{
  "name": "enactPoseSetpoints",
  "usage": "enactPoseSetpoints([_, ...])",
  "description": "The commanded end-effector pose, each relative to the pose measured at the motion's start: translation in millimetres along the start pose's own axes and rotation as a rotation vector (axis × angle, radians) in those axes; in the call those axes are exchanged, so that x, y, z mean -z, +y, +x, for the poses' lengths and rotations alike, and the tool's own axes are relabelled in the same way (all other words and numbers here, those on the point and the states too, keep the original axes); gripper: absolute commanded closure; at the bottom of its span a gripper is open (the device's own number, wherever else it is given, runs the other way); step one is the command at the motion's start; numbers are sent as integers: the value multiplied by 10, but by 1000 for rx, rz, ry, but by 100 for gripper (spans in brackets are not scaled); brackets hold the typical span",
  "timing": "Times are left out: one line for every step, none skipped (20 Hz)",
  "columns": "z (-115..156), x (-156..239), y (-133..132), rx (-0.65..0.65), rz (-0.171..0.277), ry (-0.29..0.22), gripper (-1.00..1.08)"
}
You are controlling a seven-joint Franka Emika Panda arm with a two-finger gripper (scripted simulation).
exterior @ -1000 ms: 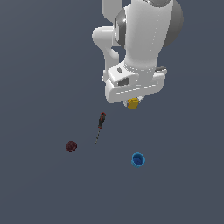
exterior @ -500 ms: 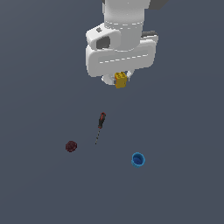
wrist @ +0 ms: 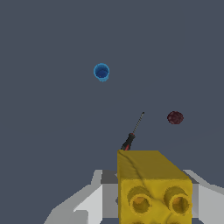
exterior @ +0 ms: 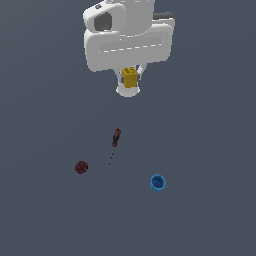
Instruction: Pick up a designated object from a clutter of objects.
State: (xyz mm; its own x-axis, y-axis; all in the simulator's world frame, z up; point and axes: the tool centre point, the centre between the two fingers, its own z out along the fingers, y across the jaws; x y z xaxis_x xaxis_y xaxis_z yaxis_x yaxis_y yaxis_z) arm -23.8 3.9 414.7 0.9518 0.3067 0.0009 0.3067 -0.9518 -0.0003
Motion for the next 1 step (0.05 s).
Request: enactPoseSetpoints([-5,22,12,1,0,-1,108])
